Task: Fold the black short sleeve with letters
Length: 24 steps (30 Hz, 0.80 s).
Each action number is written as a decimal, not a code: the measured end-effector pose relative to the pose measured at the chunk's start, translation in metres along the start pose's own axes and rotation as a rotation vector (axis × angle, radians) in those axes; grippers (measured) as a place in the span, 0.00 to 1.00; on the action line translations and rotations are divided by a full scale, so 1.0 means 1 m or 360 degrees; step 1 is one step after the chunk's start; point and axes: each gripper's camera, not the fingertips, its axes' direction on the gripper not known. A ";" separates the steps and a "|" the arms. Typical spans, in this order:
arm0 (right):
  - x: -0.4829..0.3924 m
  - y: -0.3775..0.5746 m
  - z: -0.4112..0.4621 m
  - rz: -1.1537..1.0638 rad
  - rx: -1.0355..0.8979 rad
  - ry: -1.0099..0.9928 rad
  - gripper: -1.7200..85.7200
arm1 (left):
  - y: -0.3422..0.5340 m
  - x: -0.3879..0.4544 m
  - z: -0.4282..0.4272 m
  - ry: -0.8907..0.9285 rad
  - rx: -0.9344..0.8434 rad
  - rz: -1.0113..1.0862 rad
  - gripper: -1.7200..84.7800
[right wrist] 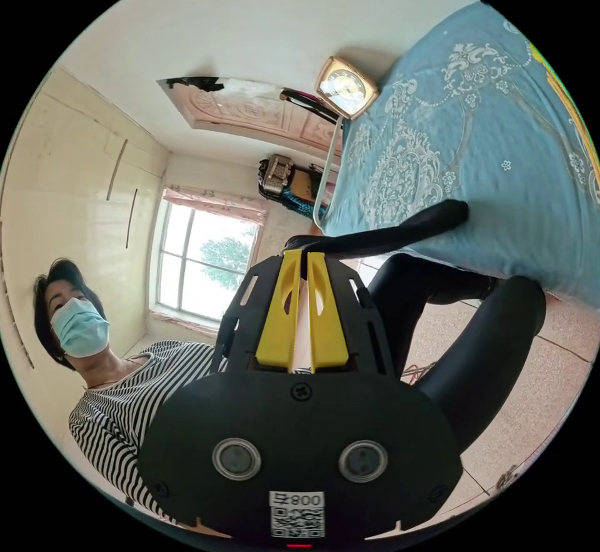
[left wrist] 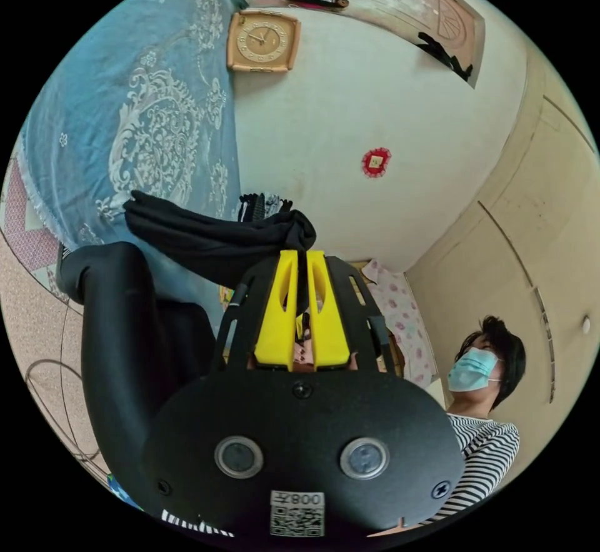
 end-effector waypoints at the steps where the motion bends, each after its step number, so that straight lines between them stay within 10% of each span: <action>1: -0.001 0.007 -0.007 -0.0013 0.0014 -0.0001 0.03 | 0.005 -0.002 0.004 0.0011 -0.0013 0.0006 0.05; 24: 0.089 0.097 -0.283 -0.0134 0.0436 0.0135 0.03 | 0.058 -0.204 0.275 -0.0010 -0.0584 0.0110 0.05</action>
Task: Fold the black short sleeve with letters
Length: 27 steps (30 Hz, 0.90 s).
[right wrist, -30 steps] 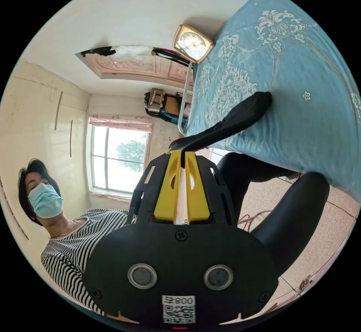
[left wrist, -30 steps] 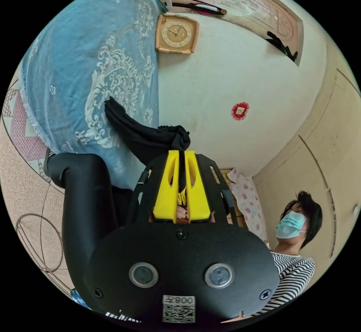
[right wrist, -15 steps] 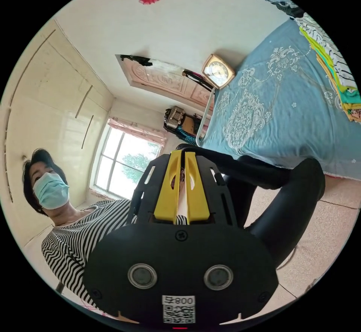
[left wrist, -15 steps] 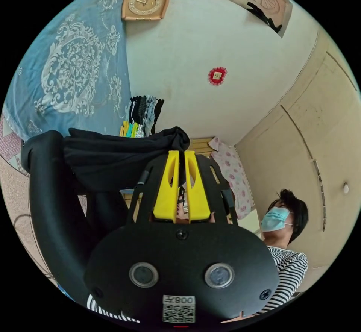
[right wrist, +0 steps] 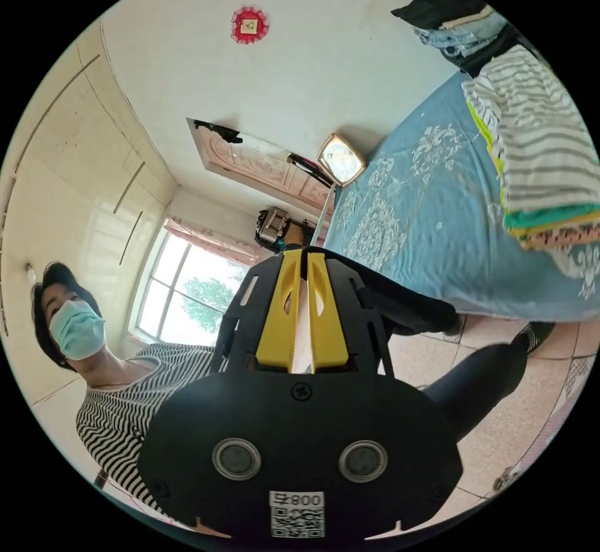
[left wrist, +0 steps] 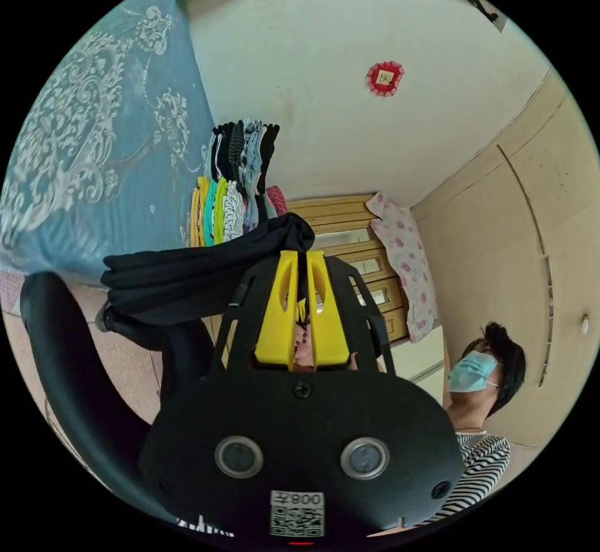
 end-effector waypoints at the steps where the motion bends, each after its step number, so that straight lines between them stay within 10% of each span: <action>1: 0.004 -0.011 -0.007 -0.0005 0.0010 0.0000 0.03 | -0.009 -0.005 0.011 0.0000 -0.0004 0.0012 0.05; 13: 0.003 -0.201 -0.212 -0.0418 0.0346 0.0339 0.03 | -0.165 -0.061 0.285 0.0118 -0.0179 0.0607 0.05; 27: 0.287 -0.074 -0.363 0.0419 0.0332 0.0486 0.03 | -0.083 -0.462 0.454 -0.0291 -0.0696 0.0014 0.05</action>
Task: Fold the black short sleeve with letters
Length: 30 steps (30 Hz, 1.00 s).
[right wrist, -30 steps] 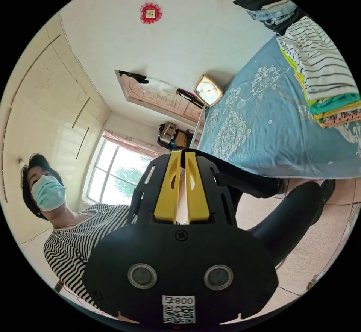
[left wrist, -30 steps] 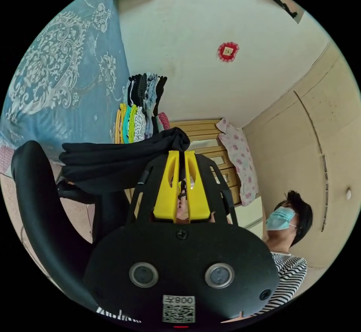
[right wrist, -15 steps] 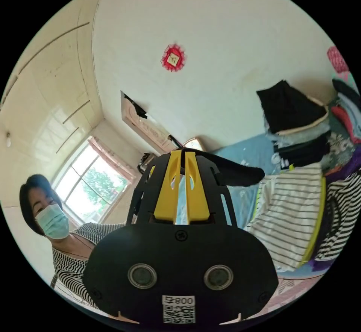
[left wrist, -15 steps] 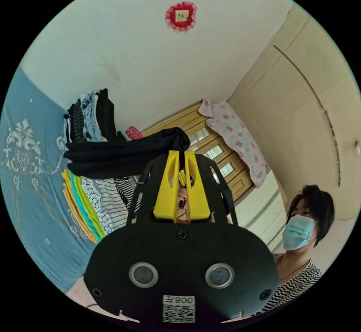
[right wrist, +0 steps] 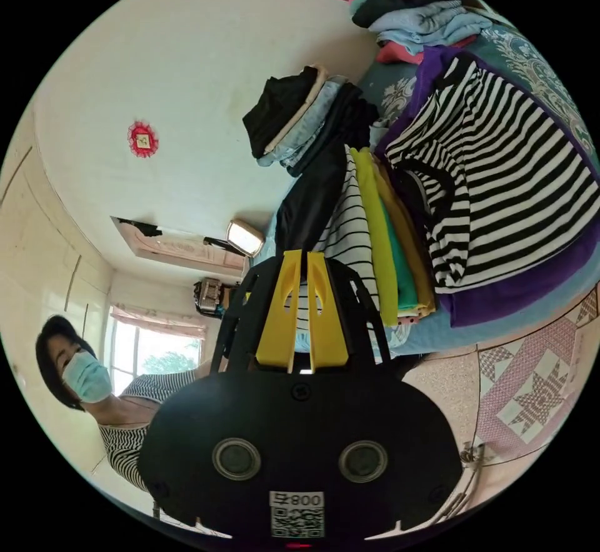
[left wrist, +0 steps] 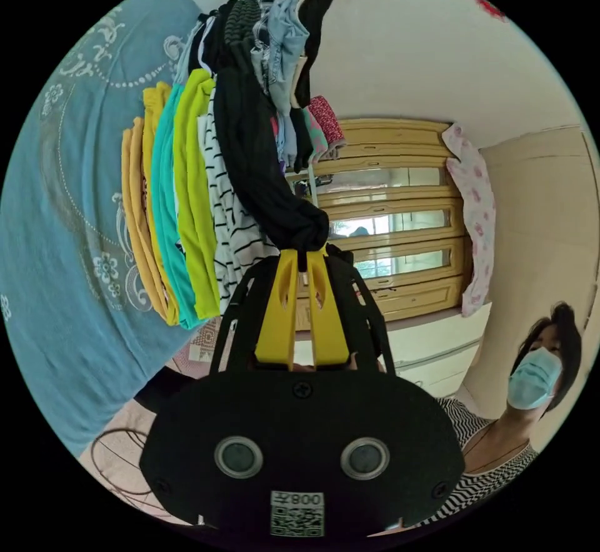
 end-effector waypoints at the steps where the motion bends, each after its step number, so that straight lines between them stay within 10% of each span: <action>1: 0.000 0.000 -0.002 -0.0019 -0.0001 0.0003 0.03 | -0.001 -0.003 0.002 -0.0015 -0.0003 0.0028 0.05; 19: 0.073 0.064 -0.002 0.0077 -0.0047 0.0130 0.03 | 0.024 -0.195 0.061 -0.0433 -0.0224 0.0237 0.05; 30: -0.034 0.126 -0.014 -0.0254 0.0356 0.0480 0.02 | 0.042 -0.252 0.031 -0.0527 -0.0167 0.0497 0.03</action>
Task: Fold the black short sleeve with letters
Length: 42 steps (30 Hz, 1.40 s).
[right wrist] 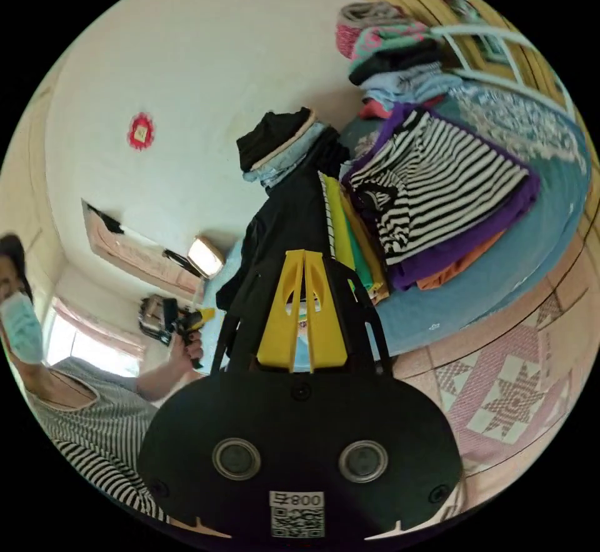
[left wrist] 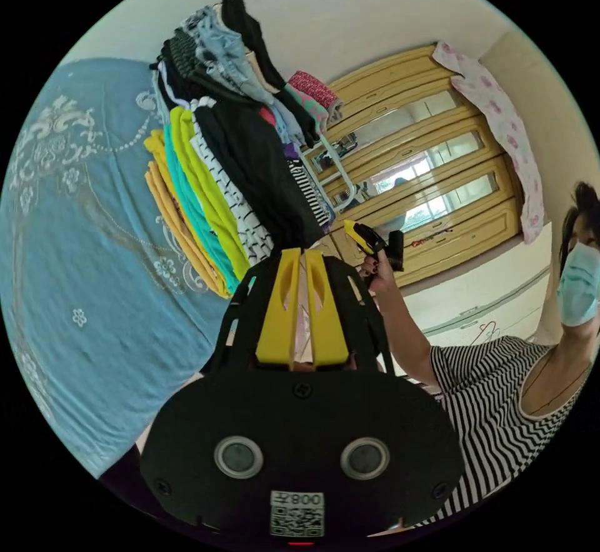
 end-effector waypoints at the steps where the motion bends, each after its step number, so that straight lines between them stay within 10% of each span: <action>1: -0.013 0.001 0.005 -0.0052 -0.0016 0.0057 0.02 | -0.002 0.000 0.002 -0.0017 -0.0001 0.0041 0.03; 9: -0.094 0.024 0.113 -0.0426 -0.0368 0.0800 0.02 | 0.006 -0.063 0.076 -0.0343 -0.0305 0.0129 0.02; 21: -0.186 0.046 0.065 -0.0498 0.0116 0.0798 0.02 | 0.013 -0.083 0.055 -0.0438 -0.0111 0.0443 0.02; 28: -0.195 0.051 0.134 -0.0502 -0.0215 0.0822 0.02 | 0.020 -0.111 0.081 -0.0572 -0.0283 0.0470 0.02; 42: -0.252 0.068 0.105 -0.0495 0.0070 0.0623 0.02 | -0.006 -0.141 0.018 -0.0656 0.0047 0.0615 0.02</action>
